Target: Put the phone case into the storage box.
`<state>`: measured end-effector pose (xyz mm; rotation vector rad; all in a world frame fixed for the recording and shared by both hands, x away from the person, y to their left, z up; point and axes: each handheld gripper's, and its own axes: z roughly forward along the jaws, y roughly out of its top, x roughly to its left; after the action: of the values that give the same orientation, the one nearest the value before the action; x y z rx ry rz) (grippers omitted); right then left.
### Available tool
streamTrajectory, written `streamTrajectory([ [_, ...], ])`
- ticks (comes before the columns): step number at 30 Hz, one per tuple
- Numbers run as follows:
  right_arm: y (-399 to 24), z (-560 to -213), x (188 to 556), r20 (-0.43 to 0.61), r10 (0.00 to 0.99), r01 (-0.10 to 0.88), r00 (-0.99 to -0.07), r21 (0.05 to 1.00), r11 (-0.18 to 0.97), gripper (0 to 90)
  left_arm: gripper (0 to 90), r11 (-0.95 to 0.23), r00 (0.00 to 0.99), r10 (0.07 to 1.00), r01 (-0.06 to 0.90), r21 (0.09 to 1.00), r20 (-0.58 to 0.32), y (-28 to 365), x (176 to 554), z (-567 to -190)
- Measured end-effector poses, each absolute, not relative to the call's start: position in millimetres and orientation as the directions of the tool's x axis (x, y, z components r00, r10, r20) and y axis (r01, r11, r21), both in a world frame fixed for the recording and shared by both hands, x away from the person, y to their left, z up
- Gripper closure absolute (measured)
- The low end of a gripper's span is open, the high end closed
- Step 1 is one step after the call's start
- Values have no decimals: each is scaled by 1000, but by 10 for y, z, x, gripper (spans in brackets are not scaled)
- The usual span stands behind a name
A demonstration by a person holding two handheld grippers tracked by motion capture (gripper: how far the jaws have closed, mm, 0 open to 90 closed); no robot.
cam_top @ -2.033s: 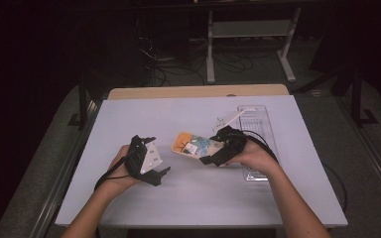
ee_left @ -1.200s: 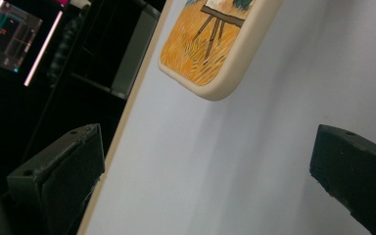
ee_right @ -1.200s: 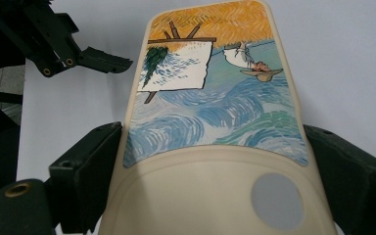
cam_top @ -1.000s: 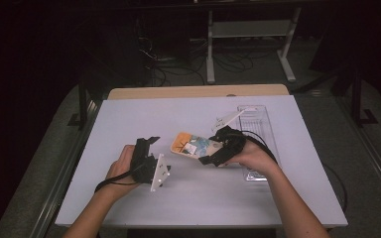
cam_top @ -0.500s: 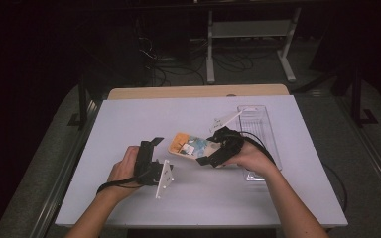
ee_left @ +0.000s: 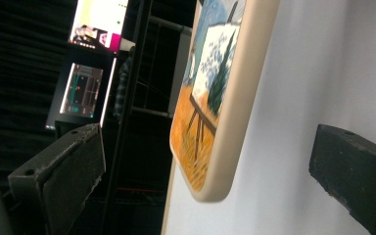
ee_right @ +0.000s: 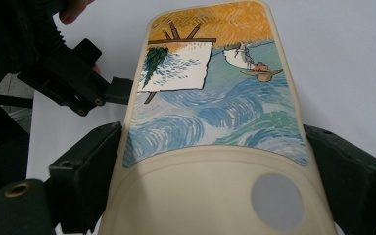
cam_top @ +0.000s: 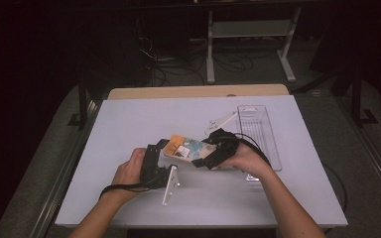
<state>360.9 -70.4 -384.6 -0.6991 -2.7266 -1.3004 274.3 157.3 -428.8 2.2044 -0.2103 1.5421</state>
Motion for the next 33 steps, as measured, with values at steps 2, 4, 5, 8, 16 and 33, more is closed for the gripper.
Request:
streamTrajectory([
  [2,-691,-3850,3608,229,375,414,-898,727,548,111,0,-892,356,120,-371,259,926,1554,2738,-4299],
  [4,-679,-3854,3606,232,370,413,-899,726,549,111,3,-893,345,113,-375,247,932,1535,2734,-4303],
  [5,-673,-3854,3601,237,373,418,-897,726,547,111,4,-894,334,111,-378,241,936,1526,2728,-4306],
  [8,-665,-3855,3601,233,373,416,-898,726,547,111,44,-897,319,95,-383,220,943,1508,2723,-4323],
  [16,-645,-3848,3593,239,365,414,-900,733,540,111,141,-905,275,62,-389,170,959,1482,2729,-4359],
  [33,-620,-3860,3594,233,363,408,-902,735,542,111,388,-918,225,-5,-388,85,974,1430,2683,-4360],
])
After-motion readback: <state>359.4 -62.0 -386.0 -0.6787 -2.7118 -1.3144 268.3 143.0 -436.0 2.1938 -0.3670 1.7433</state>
